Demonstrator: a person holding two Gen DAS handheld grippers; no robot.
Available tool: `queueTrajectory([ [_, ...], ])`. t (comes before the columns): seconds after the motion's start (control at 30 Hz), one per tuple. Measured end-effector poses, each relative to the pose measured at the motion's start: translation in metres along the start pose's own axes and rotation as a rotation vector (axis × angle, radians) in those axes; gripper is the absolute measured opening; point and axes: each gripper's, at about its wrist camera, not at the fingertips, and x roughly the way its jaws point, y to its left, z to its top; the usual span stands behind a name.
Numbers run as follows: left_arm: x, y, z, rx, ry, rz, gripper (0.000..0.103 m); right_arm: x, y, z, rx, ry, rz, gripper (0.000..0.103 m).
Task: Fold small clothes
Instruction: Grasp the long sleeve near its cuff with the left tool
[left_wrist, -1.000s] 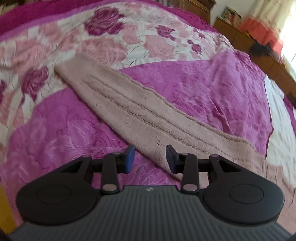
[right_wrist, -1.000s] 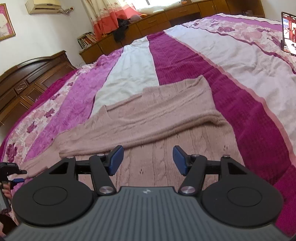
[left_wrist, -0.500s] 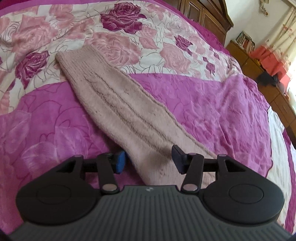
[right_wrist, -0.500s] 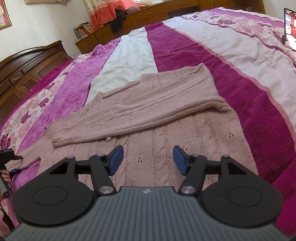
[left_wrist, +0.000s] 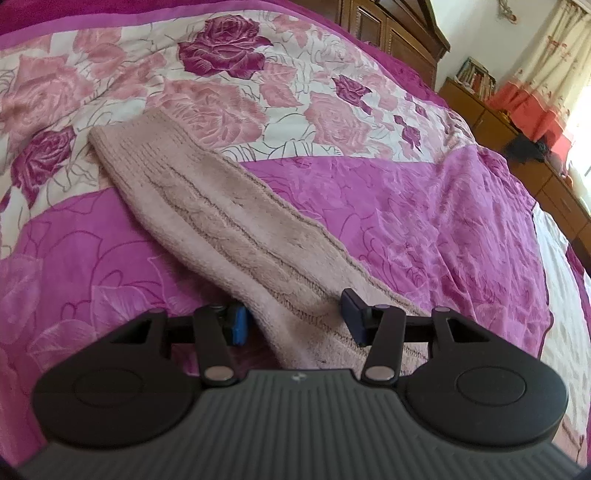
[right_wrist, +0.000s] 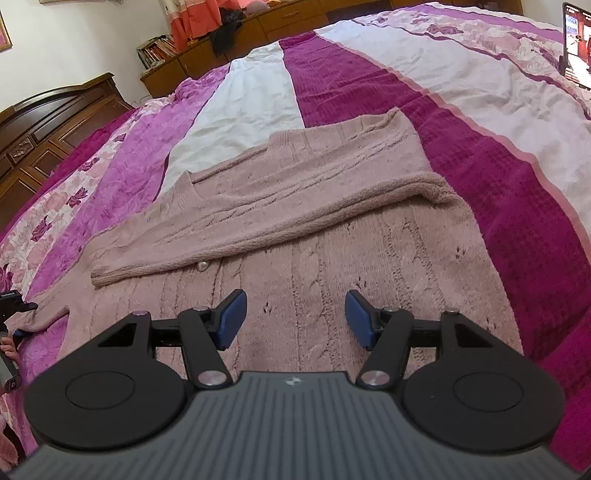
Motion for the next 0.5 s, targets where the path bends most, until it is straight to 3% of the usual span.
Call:
queueTrajectory([
  [0.1, -0.001, 0.000, 0.002, 0.010, 0.011, -0.018, 0.018, 0.000, -0.001, -0.001, 0.002, 0.002, 0.001, 0.067],
  [0.33, -0.013, 0.002, 0.008, -0.006, 0.001, -0.086, 0.010, 0.000, -0.003, -0.001, 0.009, -0.004, -0.001, 0.067],
  [0.5, -0.037, -0.010, 0.011, 0.034, -0.040, -0.186, 0.008, -0.003, -0.003, 0.000, 0.012, -0.013, 0.003, 0.067],
])
